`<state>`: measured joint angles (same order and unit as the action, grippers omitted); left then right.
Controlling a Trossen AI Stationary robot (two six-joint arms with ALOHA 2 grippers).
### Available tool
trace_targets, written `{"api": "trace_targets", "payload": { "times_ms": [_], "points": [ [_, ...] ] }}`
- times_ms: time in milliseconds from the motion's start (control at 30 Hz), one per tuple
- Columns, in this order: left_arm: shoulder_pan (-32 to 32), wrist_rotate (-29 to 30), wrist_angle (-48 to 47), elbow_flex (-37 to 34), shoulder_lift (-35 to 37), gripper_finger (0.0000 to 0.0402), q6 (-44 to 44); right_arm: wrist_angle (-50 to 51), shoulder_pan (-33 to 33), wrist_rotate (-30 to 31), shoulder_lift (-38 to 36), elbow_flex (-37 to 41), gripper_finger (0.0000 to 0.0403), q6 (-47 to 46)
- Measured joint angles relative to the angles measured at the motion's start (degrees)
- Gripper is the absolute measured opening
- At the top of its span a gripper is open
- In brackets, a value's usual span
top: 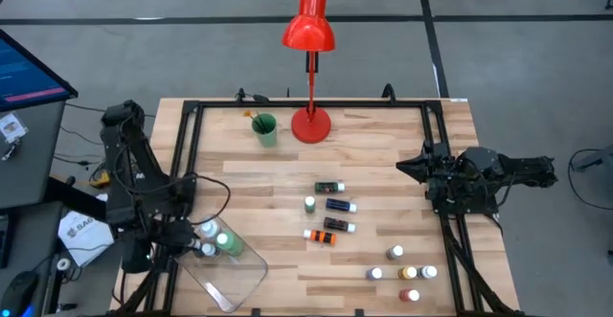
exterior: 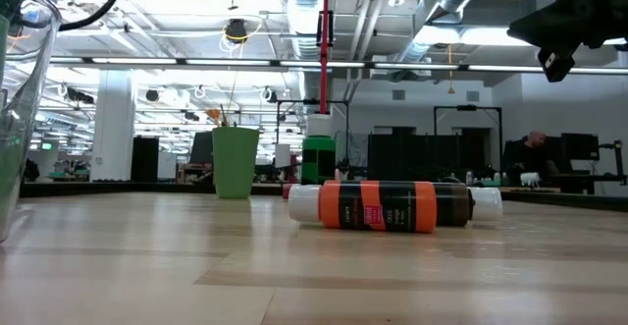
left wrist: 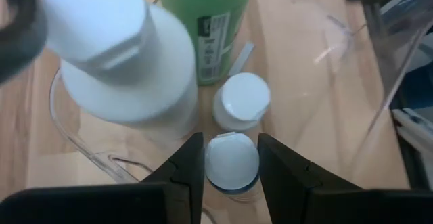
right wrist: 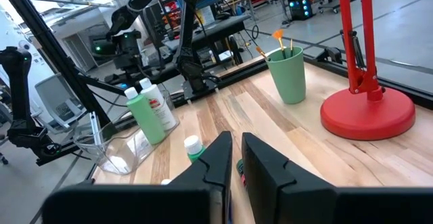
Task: Pick & Place Paint Supplies
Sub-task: Put the black coloring bottle into the transparent bin
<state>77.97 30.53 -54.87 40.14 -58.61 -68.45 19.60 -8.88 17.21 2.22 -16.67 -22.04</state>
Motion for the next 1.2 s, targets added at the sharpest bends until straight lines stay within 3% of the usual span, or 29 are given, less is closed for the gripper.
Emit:
{"api": "trace_targets", "payload": {
  "times_ms": [1033, 1200],
  "points": [
    [-0.04, 3.04, -0.03, -1.71, 0.0, 0.0105, 0.42, 0.0, 0.02, 0.0, 0.0, 0.0, 0.0033, -0.02],
    [-0.04, 3.01, -0.03, -1.71, 0.0, 0.0122, 0.58, 0.0, 0.01, 0.0, 0.0, 0.0, 0.0034, -0.02]
  ]
}}
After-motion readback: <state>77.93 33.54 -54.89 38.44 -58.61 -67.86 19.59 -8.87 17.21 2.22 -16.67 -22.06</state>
